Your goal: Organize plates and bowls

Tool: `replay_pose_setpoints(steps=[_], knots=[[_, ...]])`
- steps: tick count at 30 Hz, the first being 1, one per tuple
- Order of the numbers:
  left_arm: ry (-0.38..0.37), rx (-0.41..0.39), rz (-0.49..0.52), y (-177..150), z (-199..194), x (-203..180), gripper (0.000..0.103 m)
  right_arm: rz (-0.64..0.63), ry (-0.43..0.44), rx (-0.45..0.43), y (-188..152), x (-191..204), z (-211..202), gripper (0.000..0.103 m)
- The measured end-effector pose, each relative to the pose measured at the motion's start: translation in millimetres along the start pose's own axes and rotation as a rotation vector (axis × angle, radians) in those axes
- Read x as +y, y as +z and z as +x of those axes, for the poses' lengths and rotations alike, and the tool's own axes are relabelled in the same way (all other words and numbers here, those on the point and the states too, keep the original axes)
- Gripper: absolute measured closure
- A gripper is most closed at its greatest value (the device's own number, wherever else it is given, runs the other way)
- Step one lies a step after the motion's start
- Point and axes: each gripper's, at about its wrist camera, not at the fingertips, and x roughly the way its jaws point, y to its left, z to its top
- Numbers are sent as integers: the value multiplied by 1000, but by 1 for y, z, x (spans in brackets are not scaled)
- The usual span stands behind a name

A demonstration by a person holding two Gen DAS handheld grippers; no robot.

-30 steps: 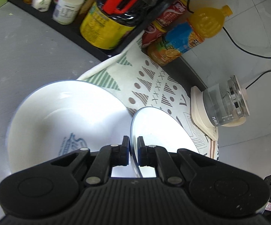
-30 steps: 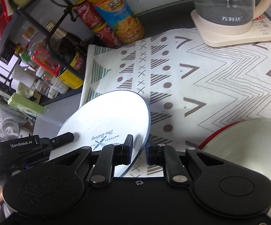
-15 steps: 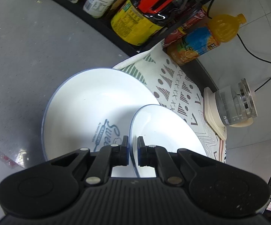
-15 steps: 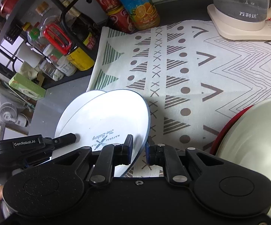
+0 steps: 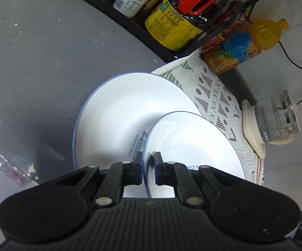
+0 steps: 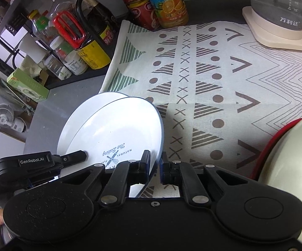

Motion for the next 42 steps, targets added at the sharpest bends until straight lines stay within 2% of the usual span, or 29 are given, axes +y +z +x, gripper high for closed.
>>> replay_pose_setpoints(steps=[14, 21, 31, 36, 37, 39, 40, 42], knots=[[56, -1, -20, 2, 10, 13, 91, -15, -12, 18, 3, 12, 16, 94], [86, -20, 7, 4, 10, 10, 90, -6, -14, 27, 0, 10, 22, 95], [175, -42, 83, 11, 4, 3, 90, 21, 5, 32, -5, 7, 31, 94], [206, -49, 93, 16, -10, -2, 90, 36, 5, 35, -5, 5, 34, 88], [209, -47, 89, 17, -13, -3, 88, 38, 2, 35, -5, 5, 34, 86], [203, -64, 88, 19, -21, -3, 75, 43, 2, 35, -6, 4, 35, 85], [202, -74, 89, 20, -24, -4, 63, 46, 2, 35, -6, 4, 35, 84], [197, -91, 95, 22, -28, -5, 53, 47, 0, 36, -6, 4, 36, 83]])
